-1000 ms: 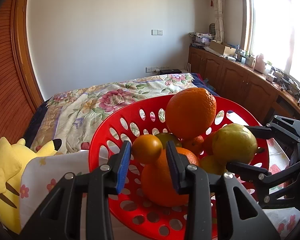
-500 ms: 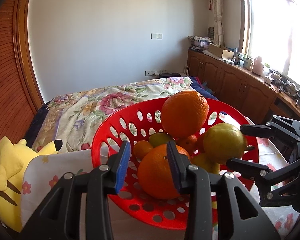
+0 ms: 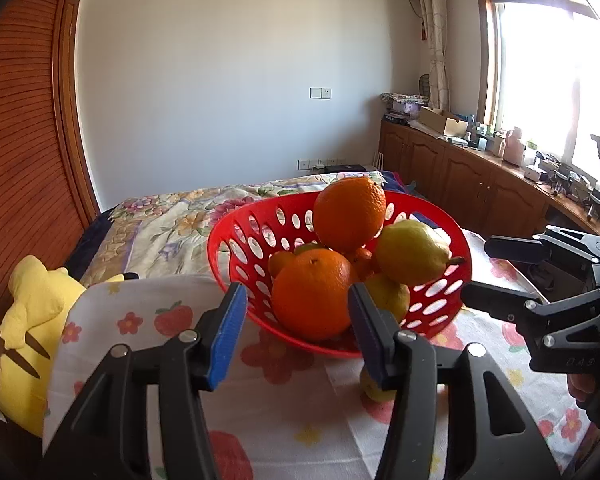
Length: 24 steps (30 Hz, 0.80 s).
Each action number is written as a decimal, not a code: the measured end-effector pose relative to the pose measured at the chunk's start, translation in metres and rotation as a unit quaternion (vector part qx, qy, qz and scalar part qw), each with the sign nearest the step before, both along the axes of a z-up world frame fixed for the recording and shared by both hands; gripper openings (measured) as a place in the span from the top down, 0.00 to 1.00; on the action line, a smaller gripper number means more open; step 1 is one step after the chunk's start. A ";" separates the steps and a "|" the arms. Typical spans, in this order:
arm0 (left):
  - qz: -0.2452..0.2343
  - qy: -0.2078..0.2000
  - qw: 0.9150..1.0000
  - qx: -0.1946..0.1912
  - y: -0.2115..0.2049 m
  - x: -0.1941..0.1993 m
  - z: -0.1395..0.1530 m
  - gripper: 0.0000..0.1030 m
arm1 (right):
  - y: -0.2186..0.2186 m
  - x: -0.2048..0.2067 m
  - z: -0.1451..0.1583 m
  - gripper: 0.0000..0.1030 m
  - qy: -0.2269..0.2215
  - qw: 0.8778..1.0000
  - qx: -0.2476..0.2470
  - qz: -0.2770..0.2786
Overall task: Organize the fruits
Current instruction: 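Open both tools to drop the tangerine and pear into the basket, then move the left tool to the green apple while the right tool grasps a tangerine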
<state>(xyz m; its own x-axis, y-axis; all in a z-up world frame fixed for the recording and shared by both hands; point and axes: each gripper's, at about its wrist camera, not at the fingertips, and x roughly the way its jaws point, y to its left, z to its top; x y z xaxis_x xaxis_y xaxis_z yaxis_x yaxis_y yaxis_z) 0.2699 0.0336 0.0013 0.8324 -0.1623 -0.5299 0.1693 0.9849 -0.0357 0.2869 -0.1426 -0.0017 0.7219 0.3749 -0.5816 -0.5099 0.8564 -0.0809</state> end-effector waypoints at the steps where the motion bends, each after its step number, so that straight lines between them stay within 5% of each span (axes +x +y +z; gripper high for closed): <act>1: 0.000 0.002 1.000 -0.003 0.001 -0.003 -0.002 0.47 | -0.001 -0.004 0.000 0.37 0.001 1.000 0.003 -0.004; 19: -0.010 0.014 1.000 -0.009 -0.013 -0.038 -0.042 0.45 | -0.028 -0.042 -0.029 0.43 0.054 0.997 0.029 -0.047; 24: -0.016 0.013 1.000 -0.015 -0.020 -0.042 -0.049 0.37 | -0.026 -0.042 -0.045 0.45 0.073 0.996 0.029 -0.049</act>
<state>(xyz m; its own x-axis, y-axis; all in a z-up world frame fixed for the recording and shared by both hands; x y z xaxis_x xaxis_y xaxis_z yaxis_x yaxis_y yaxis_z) 0.2278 0.0132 -0.0477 0.8128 -0.2054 -0.5452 0.1997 0.9773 -0.0704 0.2447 -0.1690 -0.0464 0.6652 0.3435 -0.6630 -0.4272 0.9033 0.0394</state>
